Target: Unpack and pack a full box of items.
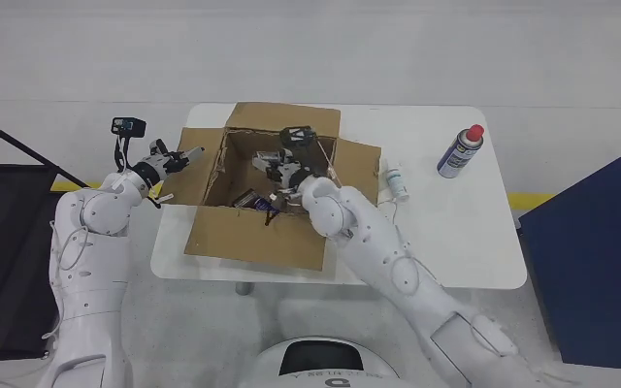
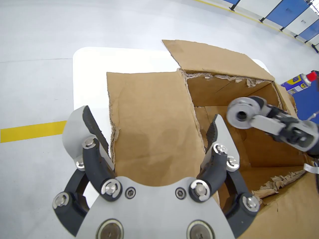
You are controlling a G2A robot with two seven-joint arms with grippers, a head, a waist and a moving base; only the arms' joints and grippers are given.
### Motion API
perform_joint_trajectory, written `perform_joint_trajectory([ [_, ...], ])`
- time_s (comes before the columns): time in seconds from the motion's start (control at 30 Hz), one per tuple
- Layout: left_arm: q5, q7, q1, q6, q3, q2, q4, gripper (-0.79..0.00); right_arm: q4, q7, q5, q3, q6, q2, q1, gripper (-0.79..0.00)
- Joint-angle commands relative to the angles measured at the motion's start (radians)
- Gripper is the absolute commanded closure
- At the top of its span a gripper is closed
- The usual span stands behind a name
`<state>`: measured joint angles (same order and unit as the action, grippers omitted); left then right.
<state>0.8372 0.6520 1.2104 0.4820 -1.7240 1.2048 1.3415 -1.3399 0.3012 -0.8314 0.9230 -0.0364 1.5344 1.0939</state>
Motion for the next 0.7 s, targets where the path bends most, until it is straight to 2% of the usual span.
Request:
perform_joint_trajectory([
  [0.0, 0.0, 0.0, 0.0, 0.0, 0.0, 0.0, 0.0, -0.785, -0.218, 0.018, -0.037, 0.089, 0.073, -0.036, 0.144, 0.0],
  [0.1, 0.0, 0.0, 0.0, 0.0, 0.0, 0.0, 0.0, -0.785, -0.387, 0.02, -0.039, 0.179, 0.178, -0.067, 0.284, 0.0],
  [0.2, 0.0, 0.0, 0.0, 0.0, 0.0, 0.0, 0.0, -0.785, -0.456, 0.028, -0.001, 0.231, 0.267, -0.083, 0.358, 0.0],
  [0.5, 0.0, 0.0, 0.0, 0.0, 0.0, 0.0, 0.0, -0.785, -0.457, 0.045, 0.082, 0.232, 0.336, -0.093, 0.366, 0.0],
  [0.67, 0.0, 0.0, 0.0, 0.0, 0.0, 0.0, 0.0, -0.785, -0.457, 0.045, 0.082, 0.232, 0.336, -0.093, 0.366, 0.0],
])
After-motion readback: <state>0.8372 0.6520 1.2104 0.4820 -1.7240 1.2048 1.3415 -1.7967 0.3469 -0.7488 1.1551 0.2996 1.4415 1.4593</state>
